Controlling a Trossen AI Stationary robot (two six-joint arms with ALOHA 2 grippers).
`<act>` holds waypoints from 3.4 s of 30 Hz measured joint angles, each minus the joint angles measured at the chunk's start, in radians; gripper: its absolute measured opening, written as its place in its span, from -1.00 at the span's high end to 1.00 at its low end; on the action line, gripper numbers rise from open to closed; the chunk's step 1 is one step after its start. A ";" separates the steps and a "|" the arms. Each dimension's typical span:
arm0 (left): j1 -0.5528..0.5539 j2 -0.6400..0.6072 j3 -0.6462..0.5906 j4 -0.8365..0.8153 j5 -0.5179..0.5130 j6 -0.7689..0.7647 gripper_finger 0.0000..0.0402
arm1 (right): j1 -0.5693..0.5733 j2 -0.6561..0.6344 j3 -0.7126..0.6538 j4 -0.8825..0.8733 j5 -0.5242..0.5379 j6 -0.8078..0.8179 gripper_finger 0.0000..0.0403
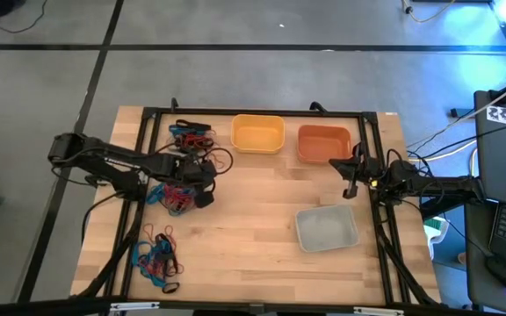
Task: Sort rubber bands into baskets
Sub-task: Put the blue rubber band into the yellow bin
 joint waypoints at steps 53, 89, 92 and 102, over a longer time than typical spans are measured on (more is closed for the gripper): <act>0.064 0.202 -0.002 -0.048 0.024 -0.055 0.41 | 0.000 0.111 0.000 -0.003 -0.017 0.012 0.97; 0.050 -0.079 0.134 -0.049 -0.104 0.043 0.93 | 0.000 0.111 0.001 -0.010 -0.017 0.012 0.97; 0.040 -0.092 0.134 -0.053 -0.035 0.053 0.96 | 0.000 0.110 0.001 -0.010 -0.017 0.012 0.97; 0.009 -0.176 0.134 -0.110 0.072 0.022 0.91 | 0.000 0.111 0.001 -0.010 -0.017 0.012 0.97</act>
